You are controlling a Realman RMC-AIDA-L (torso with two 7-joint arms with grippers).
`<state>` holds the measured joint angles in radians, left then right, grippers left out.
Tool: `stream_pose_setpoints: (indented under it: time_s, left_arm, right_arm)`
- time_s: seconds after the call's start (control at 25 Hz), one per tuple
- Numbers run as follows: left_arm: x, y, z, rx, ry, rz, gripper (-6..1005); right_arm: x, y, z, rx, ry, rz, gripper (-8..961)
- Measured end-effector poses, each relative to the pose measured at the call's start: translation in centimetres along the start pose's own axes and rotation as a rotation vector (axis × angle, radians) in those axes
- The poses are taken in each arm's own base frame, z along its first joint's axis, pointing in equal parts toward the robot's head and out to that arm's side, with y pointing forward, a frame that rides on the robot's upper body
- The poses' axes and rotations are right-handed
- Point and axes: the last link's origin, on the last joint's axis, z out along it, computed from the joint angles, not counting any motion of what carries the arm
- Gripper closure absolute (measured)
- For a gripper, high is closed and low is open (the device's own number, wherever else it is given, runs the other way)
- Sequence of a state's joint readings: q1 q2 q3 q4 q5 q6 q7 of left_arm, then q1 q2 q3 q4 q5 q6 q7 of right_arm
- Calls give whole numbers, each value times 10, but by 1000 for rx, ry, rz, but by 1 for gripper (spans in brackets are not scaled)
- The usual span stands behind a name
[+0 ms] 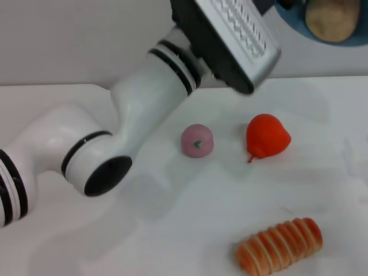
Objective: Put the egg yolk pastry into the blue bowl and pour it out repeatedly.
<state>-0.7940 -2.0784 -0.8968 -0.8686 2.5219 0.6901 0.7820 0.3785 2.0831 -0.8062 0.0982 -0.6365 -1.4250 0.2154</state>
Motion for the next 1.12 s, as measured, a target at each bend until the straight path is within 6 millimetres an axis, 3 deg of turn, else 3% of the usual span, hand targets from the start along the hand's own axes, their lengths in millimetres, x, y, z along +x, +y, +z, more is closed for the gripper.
stream_pose_setpoints:
  time_s: [0.16,0.36,0.6,0.84,1.12]
  left_arm:
    - [4,10,-8,-8,56,61,999]
    - [3,8,-13,26,62,46,999]
    - [-6,16,-5,-47,-46,118,999]
    - [0,17,0,-54,-83,196,1000]
    - [-4,12,0,-27,-130,106,1000]
  right_arm:
    - [1,0,0,2,6,4,434]
    - [1,0,0,2,7,10,434]
    - [1,0,1,2,6,10,433]
    - [1,0,1,2,8,11,433]
    - [1,0,0,1,9,13,432]
